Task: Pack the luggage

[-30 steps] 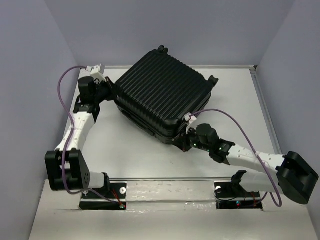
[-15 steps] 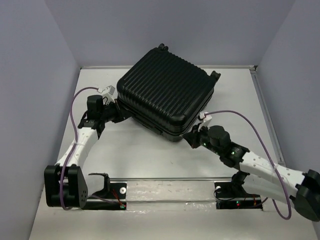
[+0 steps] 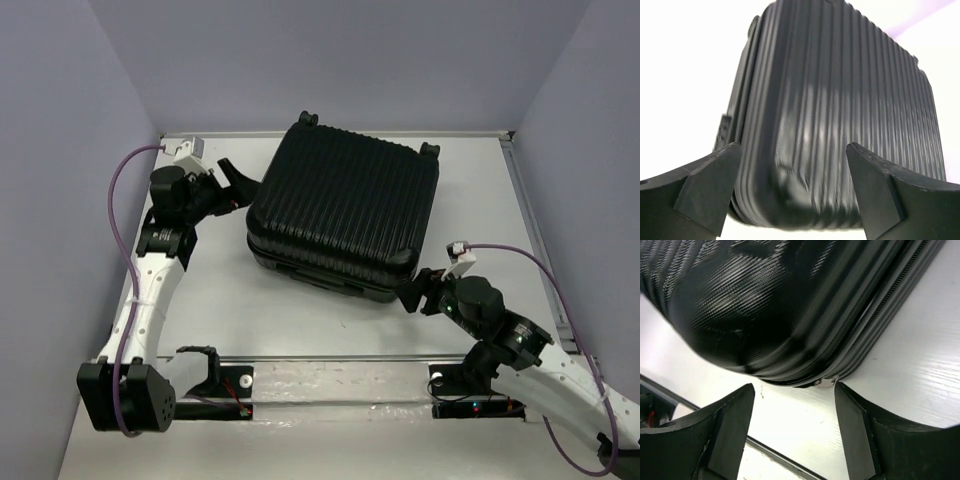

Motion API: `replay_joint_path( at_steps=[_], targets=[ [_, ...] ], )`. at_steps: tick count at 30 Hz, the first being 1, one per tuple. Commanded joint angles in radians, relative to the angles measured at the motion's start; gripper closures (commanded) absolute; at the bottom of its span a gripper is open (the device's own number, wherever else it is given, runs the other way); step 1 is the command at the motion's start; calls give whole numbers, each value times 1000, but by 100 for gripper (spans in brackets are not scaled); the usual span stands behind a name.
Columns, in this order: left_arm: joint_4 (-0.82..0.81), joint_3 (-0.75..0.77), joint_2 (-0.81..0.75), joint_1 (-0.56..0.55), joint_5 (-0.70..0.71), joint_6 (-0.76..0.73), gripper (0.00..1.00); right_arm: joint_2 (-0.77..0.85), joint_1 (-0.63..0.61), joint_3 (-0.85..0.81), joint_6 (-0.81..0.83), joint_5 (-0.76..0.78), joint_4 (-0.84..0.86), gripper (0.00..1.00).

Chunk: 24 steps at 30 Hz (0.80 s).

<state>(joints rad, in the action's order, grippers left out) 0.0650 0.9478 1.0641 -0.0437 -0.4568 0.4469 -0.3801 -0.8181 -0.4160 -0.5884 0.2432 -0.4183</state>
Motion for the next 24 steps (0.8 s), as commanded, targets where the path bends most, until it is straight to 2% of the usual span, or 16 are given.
replay_joint_path(
  at_steps=[1,5,7,8,9,10,13,15,16,18,19,20,21,22,24],
  targets=[
    [-19,106,118,8,9,7,2,-81,-3,-108,-66,135,-91,29],
    [-40,146,243,7,-100,13,1,-53,-3,-184,-82,348,-125,29],
    [-59,137,249,7,-126,26,1,-43,-3,-205,-83,387,-128,29],
    [-86,129,255,7,-129,32,1,-48,-3,-214,-74,472,-128,35],
    [-94,112,257,5,-129,41,1,-75,-3,-231,-71,510,-128,46],
    [-102,103,258,2,-129,47,1,-104,-3,-245,-61,568,-126,66],
    [-131,53,251,-2,-126,64,1,-251,8,-297,-41,604,-125,78],
    [-148,16,228,-5,-122,73,1,-342,84,-352,-2,579,-91,85],
    [-152,5,227,-5,-117,79,1,-364,85,-356,22,579,-68,88],
    [-162,-21,206,-5,-108,85,1,-397,233,-354,97,428,25,89],
    [-165,-30,191,-7,-103,93,1,-433,305,-340,137,239,61,90],
    [-174,-50,183,-10,-103,98,1,-457,461,-336,147,122,122,89],
    [-177,-56,180,-10,-103,98,1,-485,526,-331,153,20,122,89],
    [-177,-63,175,-18,-103,96,1,-517,571,-328,168,-146,184,88],
    [-175,-75,177,-39,-100,95,1,-644,596,-354,196,-264,265,85]
  ],
)
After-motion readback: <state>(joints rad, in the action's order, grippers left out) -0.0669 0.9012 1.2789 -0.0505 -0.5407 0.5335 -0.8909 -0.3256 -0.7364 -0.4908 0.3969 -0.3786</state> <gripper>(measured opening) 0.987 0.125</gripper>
